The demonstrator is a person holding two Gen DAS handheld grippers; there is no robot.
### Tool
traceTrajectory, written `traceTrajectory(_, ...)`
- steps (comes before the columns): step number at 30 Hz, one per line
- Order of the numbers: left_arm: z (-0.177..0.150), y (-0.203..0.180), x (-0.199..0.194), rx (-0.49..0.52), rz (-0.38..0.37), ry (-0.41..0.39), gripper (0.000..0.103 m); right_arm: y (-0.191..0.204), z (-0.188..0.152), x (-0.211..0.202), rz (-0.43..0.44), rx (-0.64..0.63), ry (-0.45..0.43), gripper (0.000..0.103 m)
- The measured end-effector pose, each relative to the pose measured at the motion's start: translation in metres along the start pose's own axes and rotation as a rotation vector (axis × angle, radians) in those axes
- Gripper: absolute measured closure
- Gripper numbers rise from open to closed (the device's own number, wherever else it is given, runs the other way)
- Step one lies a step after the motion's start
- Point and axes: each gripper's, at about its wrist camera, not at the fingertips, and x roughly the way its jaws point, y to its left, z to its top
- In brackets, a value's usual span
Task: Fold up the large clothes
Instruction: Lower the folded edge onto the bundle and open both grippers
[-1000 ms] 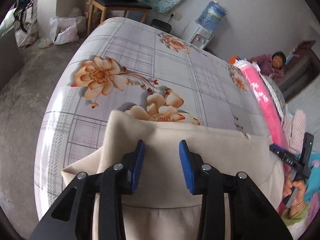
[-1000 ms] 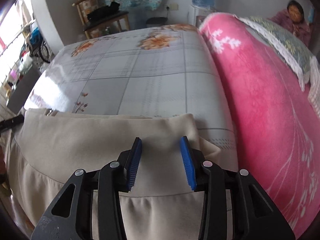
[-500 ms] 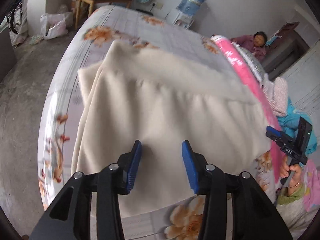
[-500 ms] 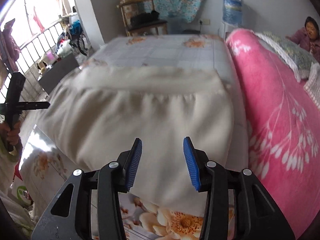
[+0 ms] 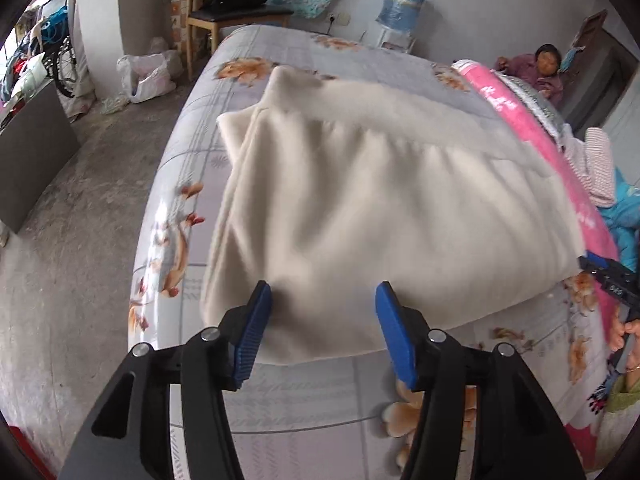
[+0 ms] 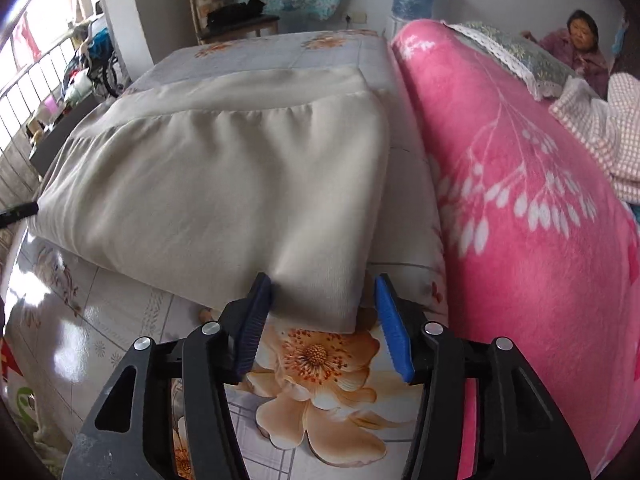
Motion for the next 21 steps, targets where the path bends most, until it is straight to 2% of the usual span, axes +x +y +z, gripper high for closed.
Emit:
traceTrajectory(2, 0.000, 0.011, -0.014, -0.036, 0.010, -0.032, 0.050, -0.004, 0.003, -0.019, -0.011, 0.045, -0.023, 0.054)
traceTrajectory(5, 0.001, 0.010, -0.044, -0.020, 0.004, -0.112, 0.050, 0.009, 0.008, -0.051, -0.024, 0.001, -0.102, 0.053)
traceTrajectory(8, 0.007, -0.017, -0.055, 0.040, -0.045, -0.148, 0.050, 0.042, 0.018, -0.065, 0.037, -0.047, -0.157, 0.050)
traceTrajectory(11, 0.014, -0.060, -0.038, 0.107, -0.073, -0.132, 0.049, 0.090, 0.031, -0.052, 0.119, -0.100, -0.178, 0.049)
traceTrajectory(14, 0.016, -0.095, -0.004, 0.150, -0.029, -0.082, 0.049, 0.138, 0.041, -0.023, 0.172, -0.151, -0.154, 0.049)
traceTrajectory(16, 0.012, -0.101, 0.024, 0.159, 0.060, -0.036, 0.049, 0.164, 0.041, -0.002, 0.152, -0.201, -0.125, 0.049)
traceTrajectory(17, 0.010, -0.101, 0.028, 0.166, 0.080, -0.051, 0.049, 0.174, 0.039, 0.011, 0.128, -0.235, -0.101, 0.050)
traceTrajectory(19, 0.008, -0.101, 0.025, 0.174, 0.091, -0.059, 0.049, 0.177, 0.038, 0.034, 0.099, -0.243, -0.034, 0.051)
traceTrajectory(21, 0.007, -0.095, 0.017, 0.159, 0.065, -0.059, 0.049, 0.171, 0.042, 0.030, 0.122, -0.190, -0.025, 0.054)
